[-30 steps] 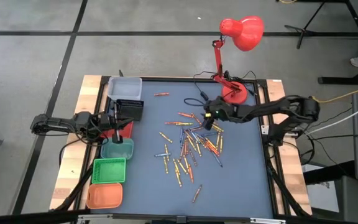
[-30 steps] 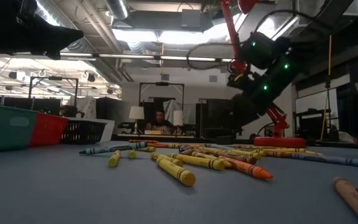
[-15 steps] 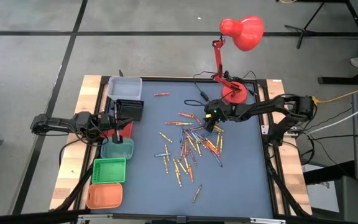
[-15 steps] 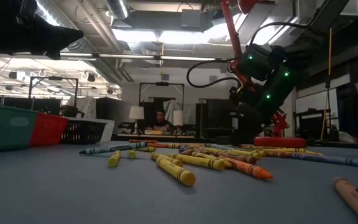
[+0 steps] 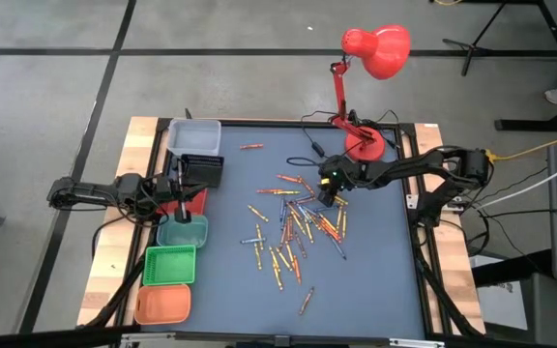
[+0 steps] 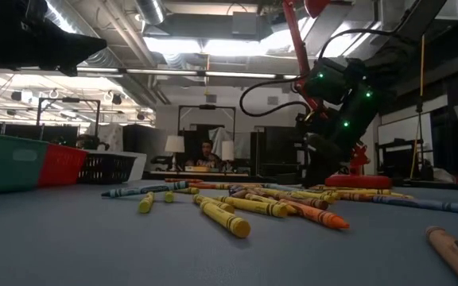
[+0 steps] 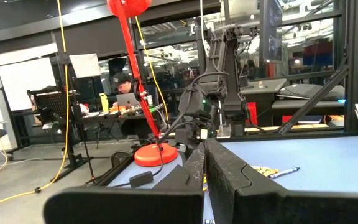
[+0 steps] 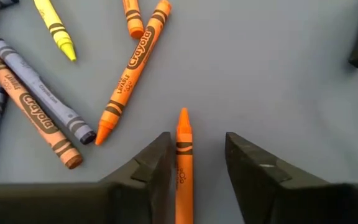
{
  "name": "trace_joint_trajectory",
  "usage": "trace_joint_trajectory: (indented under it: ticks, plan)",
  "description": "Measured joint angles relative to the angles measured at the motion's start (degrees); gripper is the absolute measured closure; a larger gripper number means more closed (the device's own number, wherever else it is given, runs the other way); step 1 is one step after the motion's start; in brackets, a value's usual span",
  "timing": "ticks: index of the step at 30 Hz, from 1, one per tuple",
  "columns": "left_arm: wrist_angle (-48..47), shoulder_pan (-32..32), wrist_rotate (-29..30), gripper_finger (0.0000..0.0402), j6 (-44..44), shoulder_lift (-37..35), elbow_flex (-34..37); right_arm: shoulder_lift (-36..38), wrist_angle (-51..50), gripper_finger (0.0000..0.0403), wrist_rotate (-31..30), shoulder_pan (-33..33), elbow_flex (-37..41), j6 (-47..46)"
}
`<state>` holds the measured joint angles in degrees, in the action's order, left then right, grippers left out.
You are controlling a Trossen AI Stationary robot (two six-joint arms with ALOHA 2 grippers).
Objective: Sort crayons
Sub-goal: Put the orange crayon into the transparent bin
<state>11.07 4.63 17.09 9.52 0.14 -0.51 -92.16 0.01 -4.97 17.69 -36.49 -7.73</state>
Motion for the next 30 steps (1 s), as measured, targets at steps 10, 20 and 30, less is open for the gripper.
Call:
trace_joint_trajectory:
  ticks: [10,20,30]
  plan:
    - [0.0,0.0,0.0,0.0401,0.0,0.0,0.0,0.0,-0.1,0.0336,-0.1,0.0,0.1,0.5]
    - [0.1,0.0,-1.7,0.0401,0.0,0.0,0.0,0.0,0.3,0.0373,-0.4,0.0,0.1,0.6]
    - [0.2,0.0,-1.7,0.0401,-0.4,0.0,0.0,0.0,0.4,0.0388,-0.4,0.0,0.1,0.6]
